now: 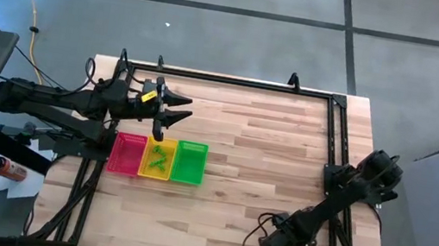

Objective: Sort Halloween decoration
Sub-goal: Put the orange pumpkin toy into the green bin

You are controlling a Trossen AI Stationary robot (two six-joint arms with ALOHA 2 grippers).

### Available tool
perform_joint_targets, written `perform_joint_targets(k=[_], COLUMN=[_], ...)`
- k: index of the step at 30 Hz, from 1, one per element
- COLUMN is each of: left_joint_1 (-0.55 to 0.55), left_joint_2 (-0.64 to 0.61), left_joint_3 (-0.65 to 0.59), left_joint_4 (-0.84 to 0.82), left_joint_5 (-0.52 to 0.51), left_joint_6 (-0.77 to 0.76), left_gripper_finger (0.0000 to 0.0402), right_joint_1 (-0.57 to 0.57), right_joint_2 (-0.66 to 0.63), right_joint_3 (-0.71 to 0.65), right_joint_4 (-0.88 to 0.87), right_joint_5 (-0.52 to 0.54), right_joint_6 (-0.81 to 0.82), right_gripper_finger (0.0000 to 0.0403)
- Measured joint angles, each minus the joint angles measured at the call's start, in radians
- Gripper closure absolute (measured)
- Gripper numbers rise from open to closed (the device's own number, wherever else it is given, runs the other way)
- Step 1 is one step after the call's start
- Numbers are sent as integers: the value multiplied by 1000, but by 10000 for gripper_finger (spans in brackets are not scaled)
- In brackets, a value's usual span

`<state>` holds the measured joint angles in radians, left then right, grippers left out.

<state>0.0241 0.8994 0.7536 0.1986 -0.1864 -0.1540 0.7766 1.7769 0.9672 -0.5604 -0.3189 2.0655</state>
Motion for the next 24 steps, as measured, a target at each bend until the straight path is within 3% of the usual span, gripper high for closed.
perform_joint_targets(k=[13, 24], left_joint_1=[0, 0], left_joint_2=[0, 0], left_joint_3=[0, 0], left_joint_4=[1, 1], left_joint_5=[0, 0], left_joint_6=[-1, -2], left_gripper_finger=[228, 228], right_joint_1=[-4, -4], right_joint_2=[8, 9], right_joint_3=[2, 2], right_joint_4=[-20, -30], right_joint_5=[5, 15], right_joint_6=[-2, -5], right_gripper_finger=[175, 301])
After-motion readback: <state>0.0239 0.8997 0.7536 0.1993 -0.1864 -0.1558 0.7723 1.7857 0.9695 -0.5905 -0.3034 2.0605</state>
